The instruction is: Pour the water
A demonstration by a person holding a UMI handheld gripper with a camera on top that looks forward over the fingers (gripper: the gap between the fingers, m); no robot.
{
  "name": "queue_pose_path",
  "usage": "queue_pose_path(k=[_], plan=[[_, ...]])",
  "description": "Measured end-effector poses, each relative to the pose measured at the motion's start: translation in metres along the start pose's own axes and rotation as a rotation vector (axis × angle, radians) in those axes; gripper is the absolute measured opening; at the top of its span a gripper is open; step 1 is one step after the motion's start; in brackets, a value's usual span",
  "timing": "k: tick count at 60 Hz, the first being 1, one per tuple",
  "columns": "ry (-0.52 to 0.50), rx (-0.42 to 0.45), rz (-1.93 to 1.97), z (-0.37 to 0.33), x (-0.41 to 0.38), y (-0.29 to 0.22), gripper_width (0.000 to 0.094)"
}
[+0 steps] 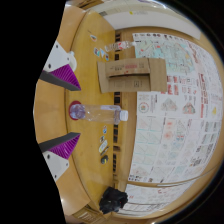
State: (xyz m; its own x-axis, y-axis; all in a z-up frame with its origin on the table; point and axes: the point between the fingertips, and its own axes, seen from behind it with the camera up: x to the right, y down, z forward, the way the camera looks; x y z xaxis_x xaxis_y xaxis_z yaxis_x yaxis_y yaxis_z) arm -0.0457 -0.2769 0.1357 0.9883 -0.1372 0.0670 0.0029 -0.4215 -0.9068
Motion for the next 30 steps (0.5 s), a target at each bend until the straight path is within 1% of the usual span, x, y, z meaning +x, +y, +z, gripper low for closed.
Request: queue_pose_path(k=[13,20,30], plan=[[0.012,-0.023,-0.043,-0.131,-0.015,0.023,0.0847],[-0.006,-0.029,-0.053,-0.197,-0.024,0.035,0.0846],[-0.007,-0.014,-0.049,-0.259,-0.022,0.044,0.0846]])
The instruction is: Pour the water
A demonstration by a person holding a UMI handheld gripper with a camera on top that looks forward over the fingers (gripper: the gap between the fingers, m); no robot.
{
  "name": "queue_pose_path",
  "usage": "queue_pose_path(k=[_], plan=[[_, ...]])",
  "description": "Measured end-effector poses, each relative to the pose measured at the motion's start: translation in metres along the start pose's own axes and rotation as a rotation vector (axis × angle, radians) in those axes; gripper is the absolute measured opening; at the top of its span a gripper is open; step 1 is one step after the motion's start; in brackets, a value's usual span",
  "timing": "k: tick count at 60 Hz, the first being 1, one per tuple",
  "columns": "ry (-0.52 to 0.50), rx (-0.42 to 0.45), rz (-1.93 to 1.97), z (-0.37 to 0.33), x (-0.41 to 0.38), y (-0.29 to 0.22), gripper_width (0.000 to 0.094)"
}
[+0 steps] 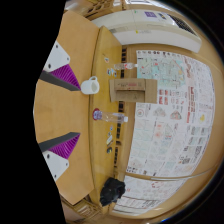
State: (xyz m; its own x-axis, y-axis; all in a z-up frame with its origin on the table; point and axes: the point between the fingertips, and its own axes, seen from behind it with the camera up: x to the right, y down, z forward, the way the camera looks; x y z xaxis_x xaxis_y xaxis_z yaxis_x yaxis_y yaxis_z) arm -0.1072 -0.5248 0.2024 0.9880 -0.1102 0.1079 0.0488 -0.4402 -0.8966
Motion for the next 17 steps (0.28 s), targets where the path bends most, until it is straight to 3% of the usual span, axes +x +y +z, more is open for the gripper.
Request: queue_pose_path(k=[17], plan=[[0.004,-0.016,0.001,-0.042,0.006,0.015,0.0848]])
